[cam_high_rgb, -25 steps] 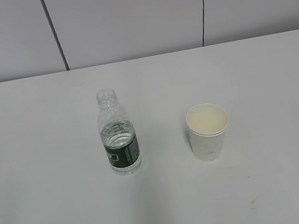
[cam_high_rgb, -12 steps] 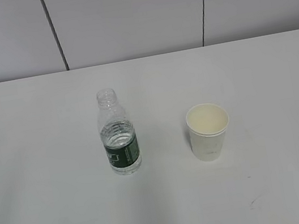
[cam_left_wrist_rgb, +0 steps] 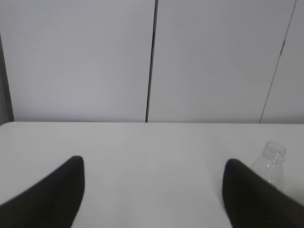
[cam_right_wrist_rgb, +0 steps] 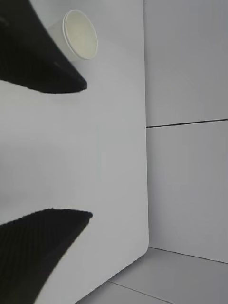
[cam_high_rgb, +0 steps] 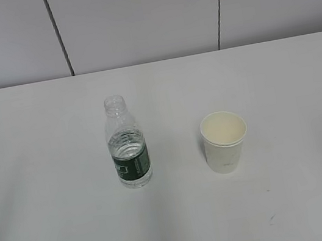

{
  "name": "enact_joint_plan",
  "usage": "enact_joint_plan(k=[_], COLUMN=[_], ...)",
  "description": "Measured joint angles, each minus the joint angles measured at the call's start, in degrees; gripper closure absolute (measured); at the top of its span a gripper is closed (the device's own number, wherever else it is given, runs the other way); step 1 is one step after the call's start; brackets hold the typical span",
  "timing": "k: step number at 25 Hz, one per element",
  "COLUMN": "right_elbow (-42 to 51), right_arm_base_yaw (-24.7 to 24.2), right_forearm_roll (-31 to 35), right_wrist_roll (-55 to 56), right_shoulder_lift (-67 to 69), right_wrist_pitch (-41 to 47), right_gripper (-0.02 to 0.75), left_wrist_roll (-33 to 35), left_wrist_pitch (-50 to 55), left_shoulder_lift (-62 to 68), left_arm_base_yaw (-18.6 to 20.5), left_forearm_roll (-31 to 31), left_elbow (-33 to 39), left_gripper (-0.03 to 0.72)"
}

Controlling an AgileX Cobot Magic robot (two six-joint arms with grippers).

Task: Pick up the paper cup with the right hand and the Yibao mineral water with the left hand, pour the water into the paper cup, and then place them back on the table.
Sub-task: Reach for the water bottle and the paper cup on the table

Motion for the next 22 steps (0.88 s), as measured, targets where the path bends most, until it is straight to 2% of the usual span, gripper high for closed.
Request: enact_joint_plan(k=[4, 11, 17, 22], right_elbow=[3.97, 9.18, 10.67, 10.67], right_arm_base_yaw=[0.00, 0.00, 0.00, 0.00], right_forearm_roll=[0.00, -0.43, -5.33, -6.10], right_wrist_roll=[-0.90, -1.49, -1.63, -1.63], right_shoulder_lift=[4.37, 14.94, 26.05, 34.24], right_wrist_pitch=[-8.11, -26.88, -39.89, -47.11], right_gripper=[0.148, 0.148, 0.148, 0.148], left_wrist_roll=[0.00, 0.00, 0.00, 0.00], left_wrist_pitch=[-6.67, -11.30, -16.15, -28.88], left_shoulder_lift=[0.04, 3.20, 13.45, 26.88], left_arm_base_yaw=[0.00, 0.00, 0.00, 0.00], left_forearm_roll=[-0.20, -0.38, -0.63, 0.03], left_elbow=[2.69, 3.81, 3.98, 3.98], left_gripper=[0.148, 0.155, 0.156, 0.156])
